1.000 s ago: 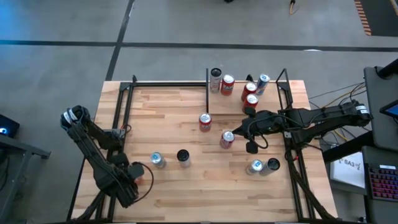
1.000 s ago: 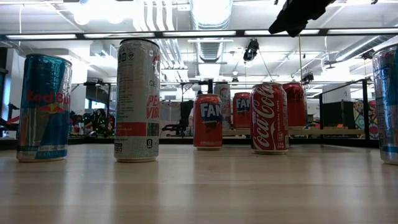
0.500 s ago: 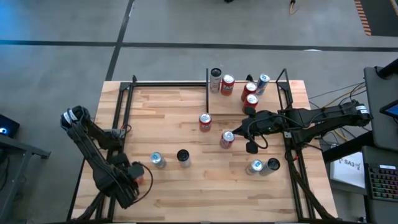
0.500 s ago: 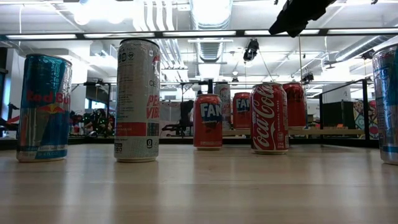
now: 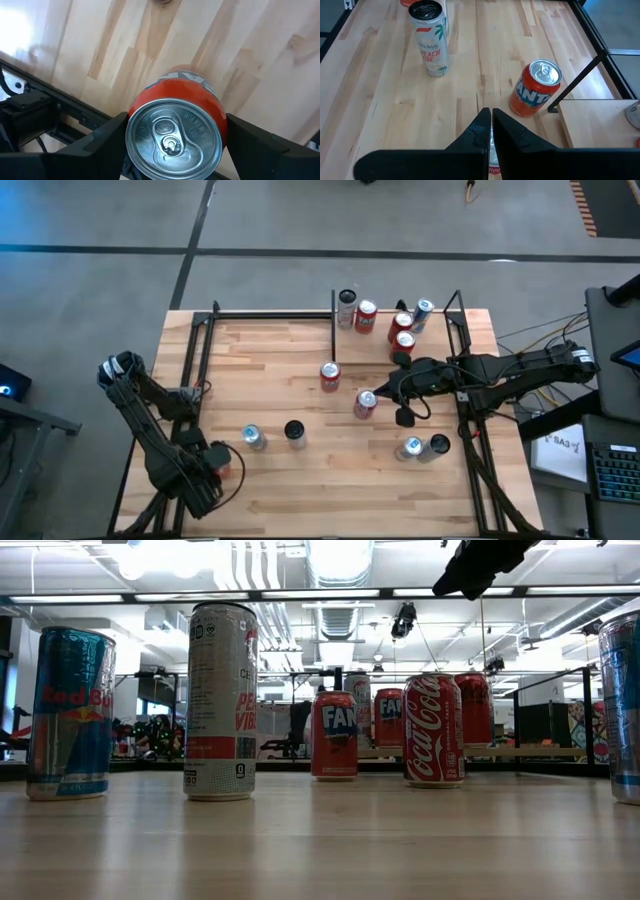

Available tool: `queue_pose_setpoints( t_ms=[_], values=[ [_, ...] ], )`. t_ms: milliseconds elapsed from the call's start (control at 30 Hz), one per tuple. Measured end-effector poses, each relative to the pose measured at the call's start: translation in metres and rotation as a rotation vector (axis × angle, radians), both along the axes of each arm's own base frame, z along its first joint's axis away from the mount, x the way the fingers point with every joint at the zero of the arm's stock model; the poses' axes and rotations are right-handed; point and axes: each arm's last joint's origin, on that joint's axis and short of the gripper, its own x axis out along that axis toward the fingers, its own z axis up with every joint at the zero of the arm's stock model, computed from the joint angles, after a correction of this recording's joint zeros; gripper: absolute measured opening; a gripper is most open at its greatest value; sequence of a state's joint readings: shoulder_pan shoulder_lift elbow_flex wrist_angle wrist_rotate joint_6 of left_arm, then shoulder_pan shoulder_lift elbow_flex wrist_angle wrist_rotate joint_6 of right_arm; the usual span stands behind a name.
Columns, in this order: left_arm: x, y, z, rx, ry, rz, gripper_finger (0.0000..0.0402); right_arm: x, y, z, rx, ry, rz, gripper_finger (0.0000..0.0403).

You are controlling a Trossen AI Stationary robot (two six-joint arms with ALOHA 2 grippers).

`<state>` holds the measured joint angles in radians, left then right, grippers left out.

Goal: Place canned beverage on shelf
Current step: Put the bottom orange soda can on the shelf aligned with the other orange soda can

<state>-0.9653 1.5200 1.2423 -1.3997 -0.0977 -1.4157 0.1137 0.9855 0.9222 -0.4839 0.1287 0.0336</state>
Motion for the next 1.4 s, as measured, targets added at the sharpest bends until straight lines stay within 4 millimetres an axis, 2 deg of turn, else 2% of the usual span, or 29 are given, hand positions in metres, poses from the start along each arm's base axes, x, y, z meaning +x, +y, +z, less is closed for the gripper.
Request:
queue_pose_setpoints(
  t_ms=[100, 300, 467, 700, 900, 1400],
  values=[
    [0.0, -0.001, 0.006, -0.02, 0.011, 0.002, 0.027, 0.0, 0.0, 0.0, 0.006, 0.0, -0.004, 0.0009],
    [0.001, -0.004, 0.034, -0.063, -0.006, 0.017, 0.027, 0.0, 0.0, 0.0, 0.006, 0.0, -0.005, 0.0009],
    [0.004, -0.003, 0.058, -0.064, -0.095, 0.016, 0.027, 0.0, 0.0, 0.0, 0.007, 0.001, -0.005, 0.0009],
    [0.005, -0.002, 0.076, -0.068, -0.153, -0.015, 0.027, 0.0, 0.0, 0.0, 0.007, 0.002, -0.005, 0.0009],
    [0.009, 0.001, 0.107, -0.074, -0.314, -0.045, 0.027, 0.0, 0.0, -0.001, 0.008, 0.005, -0.007, 0.0009],
    [0.019, 0.01, 0.138, 0.08, -0.57, -0.199, 0.027, -0.001, 0.0, -0.001, 0.005, 0.012, -0.005, 0.0009]
  ],
)
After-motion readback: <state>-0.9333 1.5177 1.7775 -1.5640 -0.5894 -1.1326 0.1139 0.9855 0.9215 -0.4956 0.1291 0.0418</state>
